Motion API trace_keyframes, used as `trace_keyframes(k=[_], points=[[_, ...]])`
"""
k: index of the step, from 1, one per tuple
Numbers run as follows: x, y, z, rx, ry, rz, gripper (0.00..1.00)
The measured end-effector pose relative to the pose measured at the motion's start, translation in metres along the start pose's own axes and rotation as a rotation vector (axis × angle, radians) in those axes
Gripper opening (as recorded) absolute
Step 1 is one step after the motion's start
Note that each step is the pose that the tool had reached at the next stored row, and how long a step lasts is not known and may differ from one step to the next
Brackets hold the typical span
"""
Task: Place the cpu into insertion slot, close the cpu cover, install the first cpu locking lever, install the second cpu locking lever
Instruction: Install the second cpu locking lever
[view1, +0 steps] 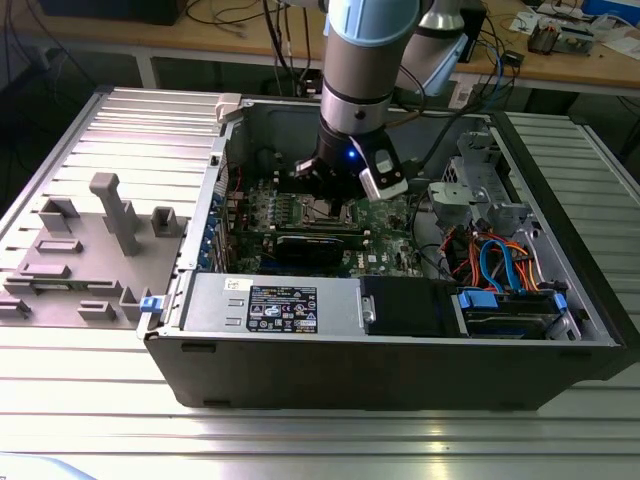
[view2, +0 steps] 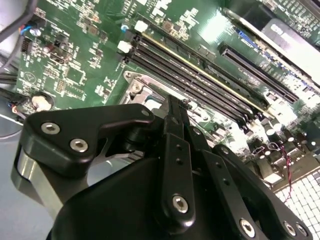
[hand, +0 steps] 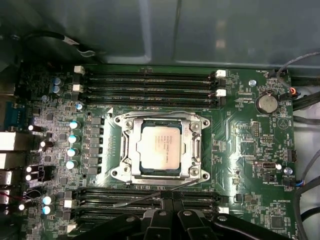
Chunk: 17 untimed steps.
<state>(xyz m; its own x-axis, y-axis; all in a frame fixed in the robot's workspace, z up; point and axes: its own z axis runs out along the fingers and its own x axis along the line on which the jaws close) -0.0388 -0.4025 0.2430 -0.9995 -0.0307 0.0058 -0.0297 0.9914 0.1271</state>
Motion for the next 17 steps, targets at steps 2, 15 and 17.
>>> trace_keyframes(k=[2,15,17], points=[[0.0024,-0.0013,0.0006,-0.0045,0.0014,0.000,0.11],[0.0283,-0.0083,0.0119,-0.0587,0.0003,0.000,0.11],[0.0284,-0.0109,0.0144,-0.0714,0.0005,0.000,0.11]])
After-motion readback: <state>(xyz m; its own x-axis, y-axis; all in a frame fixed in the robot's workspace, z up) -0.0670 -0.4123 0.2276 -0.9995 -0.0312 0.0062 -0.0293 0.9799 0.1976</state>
